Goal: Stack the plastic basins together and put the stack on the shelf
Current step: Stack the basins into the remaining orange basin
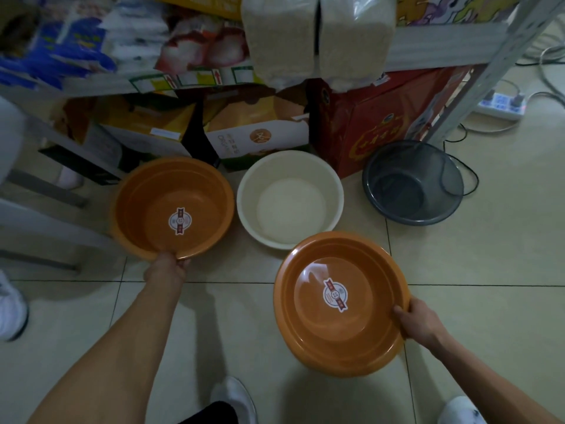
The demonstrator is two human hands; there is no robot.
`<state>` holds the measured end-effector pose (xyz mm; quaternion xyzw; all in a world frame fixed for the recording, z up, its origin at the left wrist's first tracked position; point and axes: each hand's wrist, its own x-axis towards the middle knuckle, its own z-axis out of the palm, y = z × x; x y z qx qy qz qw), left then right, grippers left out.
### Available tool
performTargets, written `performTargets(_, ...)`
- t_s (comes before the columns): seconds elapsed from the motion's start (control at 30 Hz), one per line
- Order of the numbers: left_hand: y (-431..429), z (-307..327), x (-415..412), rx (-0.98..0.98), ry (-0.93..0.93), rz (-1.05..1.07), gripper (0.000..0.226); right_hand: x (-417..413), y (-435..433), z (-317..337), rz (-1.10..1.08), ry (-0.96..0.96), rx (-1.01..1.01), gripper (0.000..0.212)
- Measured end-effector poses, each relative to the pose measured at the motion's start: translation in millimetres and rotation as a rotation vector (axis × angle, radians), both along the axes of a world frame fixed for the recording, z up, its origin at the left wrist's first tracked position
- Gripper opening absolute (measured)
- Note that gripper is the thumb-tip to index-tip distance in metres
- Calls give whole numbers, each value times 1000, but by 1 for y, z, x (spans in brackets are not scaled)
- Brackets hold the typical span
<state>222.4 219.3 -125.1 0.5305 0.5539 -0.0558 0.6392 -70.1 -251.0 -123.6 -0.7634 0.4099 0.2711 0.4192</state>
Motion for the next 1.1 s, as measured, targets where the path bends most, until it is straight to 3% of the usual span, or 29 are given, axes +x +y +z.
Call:
performTargets(0.13, -51, 80, -26, -59, -135, 146, 40, -9, 13, -13, -52, 65, -27, 33)
performTargets(0.37, -112, 122, -94, -59, -189, 94, 20, -13, 20, -22, -84, 140, 43, 38)
performTargets(0.5, -136, 123, -147, -16, -173, -103, 18, -15, 17, -21, -176, 147, 175, 52)
performTargets(0.7, -143, 108, -215, 88, -109, -607, 18, -14, 28, 25, -266, 53, 319, 61)
performTargets(0.77, -147, 106, -227, 114, -72, -742, 19, -19, 25, 27, -351, 42, 353, 48)
performTargets(0.87, -154, 106, -233, 118, -24, -919, 21, -23, 14, 37, -528, -126, 498, 24)
performTargets(0.93, -158, 104, -236, 132, -5, -993, 26, -29, 8, 42, -653, -195, 564, 40)
performTargets(1.0, -161, 101, -239, 140, 6, -1006, 24, -36, 2, 41, -783, -106, 618, 69)
performTargets(1.1, -161, 91, -241, 214, 11, -1069, 18, -40, -4, 36, -763, -55, 652, 89)
